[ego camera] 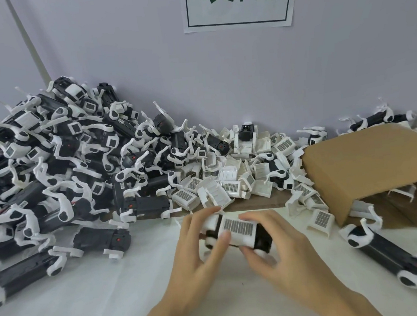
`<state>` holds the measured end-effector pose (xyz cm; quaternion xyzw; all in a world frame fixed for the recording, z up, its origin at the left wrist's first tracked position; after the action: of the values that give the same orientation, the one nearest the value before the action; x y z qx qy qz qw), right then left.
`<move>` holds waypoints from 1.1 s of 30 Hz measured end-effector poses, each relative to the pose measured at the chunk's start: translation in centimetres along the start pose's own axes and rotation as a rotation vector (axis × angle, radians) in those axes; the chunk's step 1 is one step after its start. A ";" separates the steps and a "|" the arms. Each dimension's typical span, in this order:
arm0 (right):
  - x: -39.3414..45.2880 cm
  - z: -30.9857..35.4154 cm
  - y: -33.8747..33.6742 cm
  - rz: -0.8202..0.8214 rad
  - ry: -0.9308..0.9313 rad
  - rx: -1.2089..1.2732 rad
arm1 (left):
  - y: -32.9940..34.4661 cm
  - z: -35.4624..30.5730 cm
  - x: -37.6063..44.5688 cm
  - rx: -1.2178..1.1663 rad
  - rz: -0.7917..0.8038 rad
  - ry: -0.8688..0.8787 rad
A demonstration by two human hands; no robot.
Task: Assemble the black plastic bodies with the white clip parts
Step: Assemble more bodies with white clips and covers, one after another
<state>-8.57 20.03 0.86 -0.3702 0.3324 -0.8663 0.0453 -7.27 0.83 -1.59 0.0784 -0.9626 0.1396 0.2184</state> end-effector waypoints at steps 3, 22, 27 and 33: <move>0.2 -0.6 -0.7 0.016 0.112 0.241 | 0.5 -0.5 -0.2 -0.009 0.115 0.045; -0.2 0.2 0.2 -0.101 -0.122 -0.197 | 0.6 0.0 0.0 -0.061 0.067 0.047; 0.3 -0.1 -0.3 -0.063 -0.080 -0.067 | 0.6 -0.6 0.3 -0.070 0.048 0.079; 0.7 -1.8 0.1 0.212 0.391 0.674 | -0.1 -0.6 0.4 -0.136 0.048 0.032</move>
<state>-10.31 20.68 0.30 -0.1264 0.0682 -0.9714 0.1892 -7.33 0.85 -0.87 0.0384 -0.9679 0.0804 0.2351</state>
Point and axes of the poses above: each hand's wrist, its own x-axis towards the middle knuckle, its own y-axis out of the palm, z = x × y, the point moved 4 cm from there along x, towards the middle knuckle, and after that the axes turned 3 degrees about -z, right-handed, at the moved point
